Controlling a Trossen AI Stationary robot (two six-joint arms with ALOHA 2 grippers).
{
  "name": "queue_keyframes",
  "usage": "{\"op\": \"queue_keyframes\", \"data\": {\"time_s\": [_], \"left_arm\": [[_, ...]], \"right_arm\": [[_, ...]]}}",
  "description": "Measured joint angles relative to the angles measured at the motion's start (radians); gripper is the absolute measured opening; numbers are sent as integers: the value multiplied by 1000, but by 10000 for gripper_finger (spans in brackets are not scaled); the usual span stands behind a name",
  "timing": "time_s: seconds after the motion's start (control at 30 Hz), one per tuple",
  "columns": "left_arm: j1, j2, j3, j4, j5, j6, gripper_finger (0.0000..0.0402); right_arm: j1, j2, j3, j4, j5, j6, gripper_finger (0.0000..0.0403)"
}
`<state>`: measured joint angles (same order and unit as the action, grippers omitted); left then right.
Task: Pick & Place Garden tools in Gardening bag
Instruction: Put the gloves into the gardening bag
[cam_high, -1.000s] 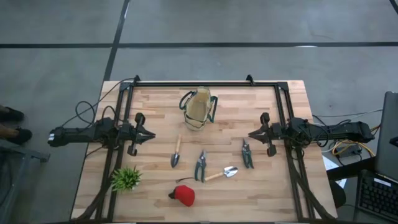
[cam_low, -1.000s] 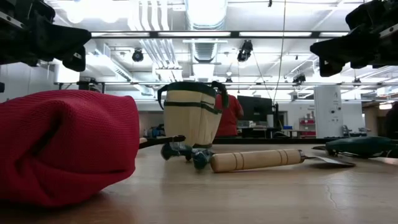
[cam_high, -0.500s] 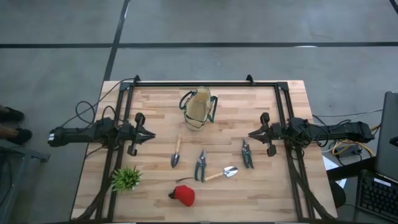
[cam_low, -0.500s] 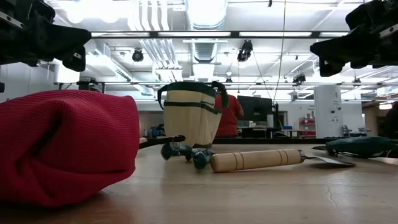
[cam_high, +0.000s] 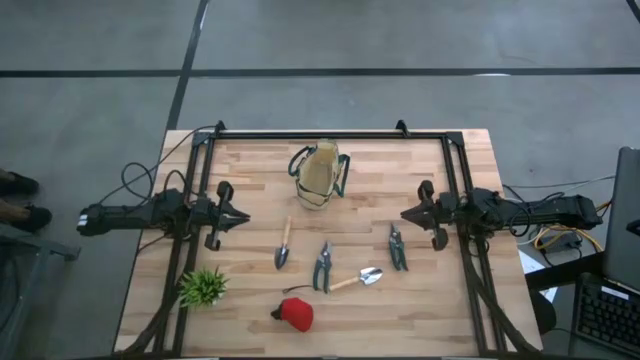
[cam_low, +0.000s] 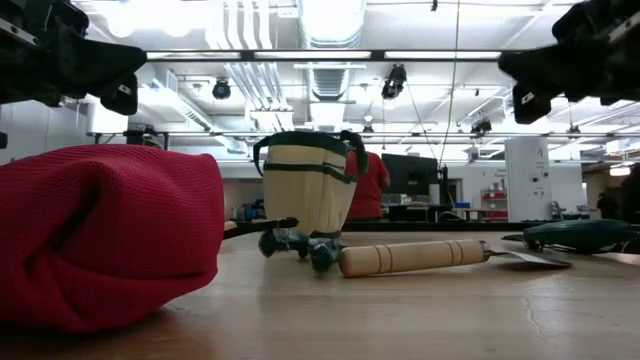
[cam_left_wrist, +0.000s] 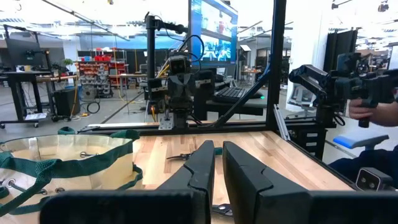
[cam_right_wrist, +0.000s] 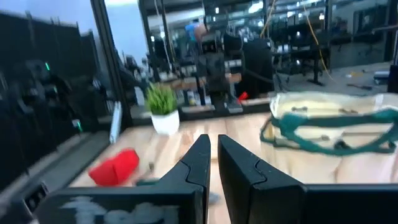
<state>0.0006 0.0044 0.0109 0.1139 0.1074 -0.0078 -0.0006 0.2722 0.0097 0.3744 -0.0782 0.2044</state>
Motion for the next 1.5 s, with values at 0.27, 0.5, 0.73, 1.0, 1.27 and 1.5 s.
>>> {"op": "queue_keyframes", "data": {"time_s": [0.27,0.5,0.73,1.0,1.27,1.5], "left_arm": [[0,0,0,0,0,0,37],[0,0,0,0,0,0,37],[0,0,0,-1,0,0,37],[0,0,0,-2,0,0,37],[0,0,0,-3,0,0,37],[0,0,0,-3,0,0,37]], "right_arm": [[0,5,0,161,-1,106,27],[22,111,0,233,-31,179,28],[102,278,2,447,-88,205,48],[251,522,147,434,-47,222,104],[333,815,419,183,69,117,179],[362,1057,617,129,79,49,232]]}}
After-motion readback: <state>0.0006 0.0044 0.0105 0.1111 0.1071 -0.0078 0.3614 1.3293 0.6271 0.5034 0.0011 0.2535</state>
